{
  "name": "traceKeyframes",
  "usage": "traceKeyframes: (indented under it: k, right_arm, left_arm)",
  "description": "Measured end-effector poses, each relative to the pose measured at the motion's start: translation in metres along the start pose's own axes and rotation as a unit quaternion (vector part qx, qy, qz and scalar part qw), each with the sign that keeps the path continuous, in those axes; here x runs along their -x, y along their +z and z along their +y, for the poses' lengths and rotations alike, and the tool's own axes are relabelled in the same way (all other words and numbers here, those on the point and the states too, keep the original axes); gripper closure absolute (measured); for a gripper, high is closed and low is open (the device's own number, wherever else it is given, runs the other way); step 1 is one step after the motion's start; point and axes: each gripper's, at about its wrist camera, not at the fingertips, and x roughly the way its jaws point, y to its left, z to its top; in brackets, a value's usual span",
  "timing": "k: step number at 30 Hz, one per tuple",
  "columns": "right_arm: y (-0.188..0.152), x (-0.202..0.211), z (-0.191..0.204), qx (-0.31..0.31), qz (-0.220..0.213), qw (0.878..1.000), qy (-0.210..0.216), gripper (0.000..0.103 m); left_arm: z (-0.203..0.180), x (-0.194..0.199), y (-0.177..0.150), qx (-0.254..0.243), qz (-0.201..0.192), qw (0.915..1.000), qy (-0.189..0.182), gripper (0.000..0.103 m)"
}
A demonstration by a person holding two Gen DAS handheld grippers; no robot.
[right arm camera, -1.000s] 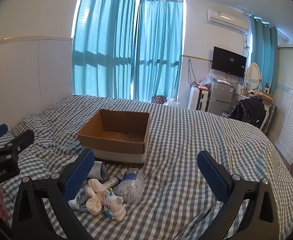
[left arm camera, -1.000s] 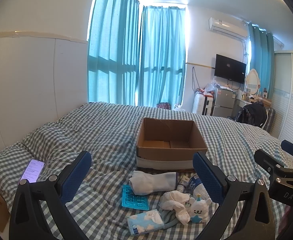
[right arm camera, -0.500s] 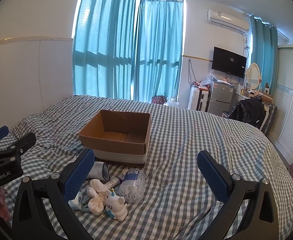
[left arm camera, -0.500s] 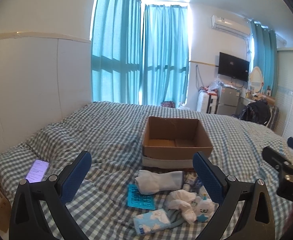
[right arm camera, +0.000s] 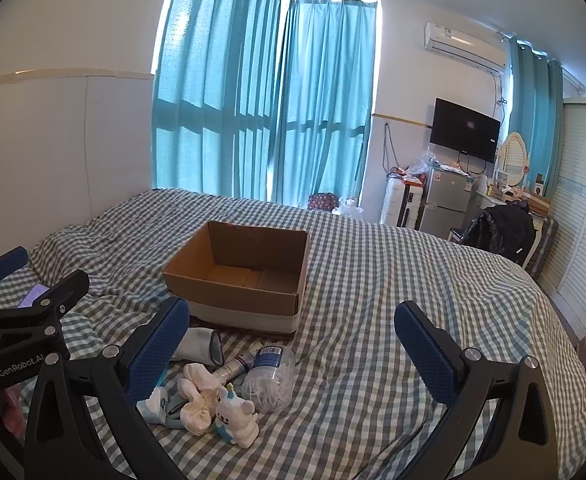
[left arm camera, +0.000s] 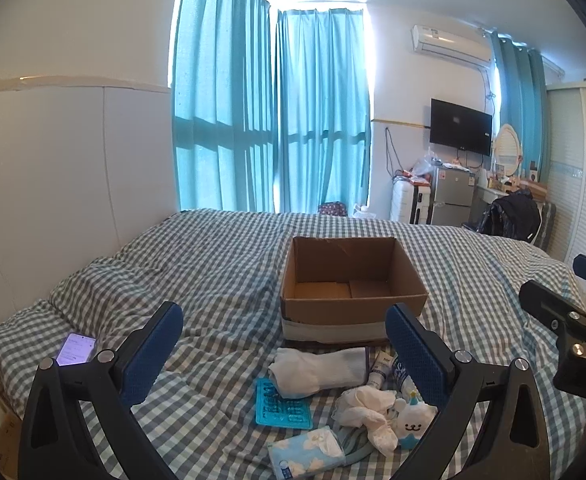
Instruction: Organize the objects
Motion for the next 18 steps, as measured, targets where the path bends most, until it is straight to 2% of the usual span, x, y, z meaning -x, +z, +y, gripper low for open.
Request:
traceKeyframes:
  k: [5,8,11,15,18]
  right_arm:
    - [0.002,-0.02,0.0,0.001,0.011,1.0,0.004,0.0]
    - [-0.002,-0.039,0.001,0.004,0.028,1.0,0.005,0.0]
    - [-0.012,-0.07,-0.002,0.009,0.067,0.998,0.008,0.0]
    - [-0.027,-0.104,-0.008,0.01,0.102,0.995,0.003,0.0]
    - [-0.039,-0.13,-0.011,0.008,0.13,0.991,0.011,0.004]
  left_arm:
    - [0.006,-0.02,-0.004,-0.001,0.016,0.9998,0.006,0.0]
    - [0.015,-0.039,-0.012,-0.002,0.034,0.9991,0.025,0.0]
    - [0.026,-0.066,-0.024,0.0,0.07,0.9962,0.052,0.001]
    - [0.036,-0.094,-0.044,0.02,0.111,0.9923,0.051,0.002]
    - [0.033,-0.114,-0.061,0.016,0.148,0.9879,0.044,0.008]
